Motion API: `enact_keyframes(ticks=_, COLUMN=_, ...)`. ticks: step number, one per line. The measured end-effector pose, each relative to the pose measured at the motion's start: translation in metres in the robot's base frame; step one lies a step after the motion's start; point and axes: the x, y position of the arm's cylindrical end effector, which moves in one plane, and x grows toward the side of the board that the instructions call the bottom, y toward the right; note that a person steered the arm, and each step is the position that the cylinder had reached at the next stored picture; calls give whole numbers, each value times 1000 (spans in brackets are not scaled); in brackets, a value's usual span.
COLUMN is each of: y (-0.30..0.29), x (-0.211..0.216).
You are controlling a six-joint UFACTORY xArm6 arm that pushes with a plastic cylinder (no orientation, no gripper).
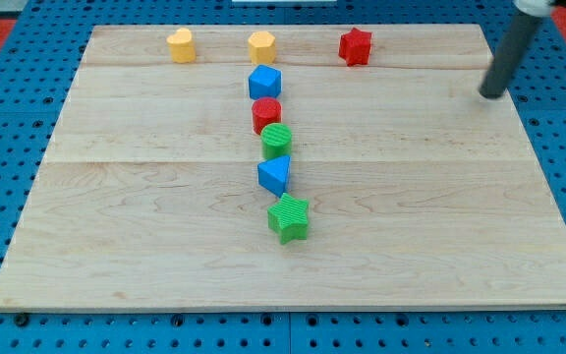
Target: Move the red star to the bottom right of the yellow hexagon
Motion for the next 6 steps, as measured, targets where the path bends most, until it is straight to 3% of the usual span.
enact_keyframes(ticks=2, y=-23, x=-90)
enact_keyframes(ticks=3, y=-70, x=-119)
enact_keyframes(ticks=4, y=-127, x=-100)
enact_keyframes(ticks=5, y=-137, x=-40)
enact_keyframes(ticks=6, y=-110, x=-35)
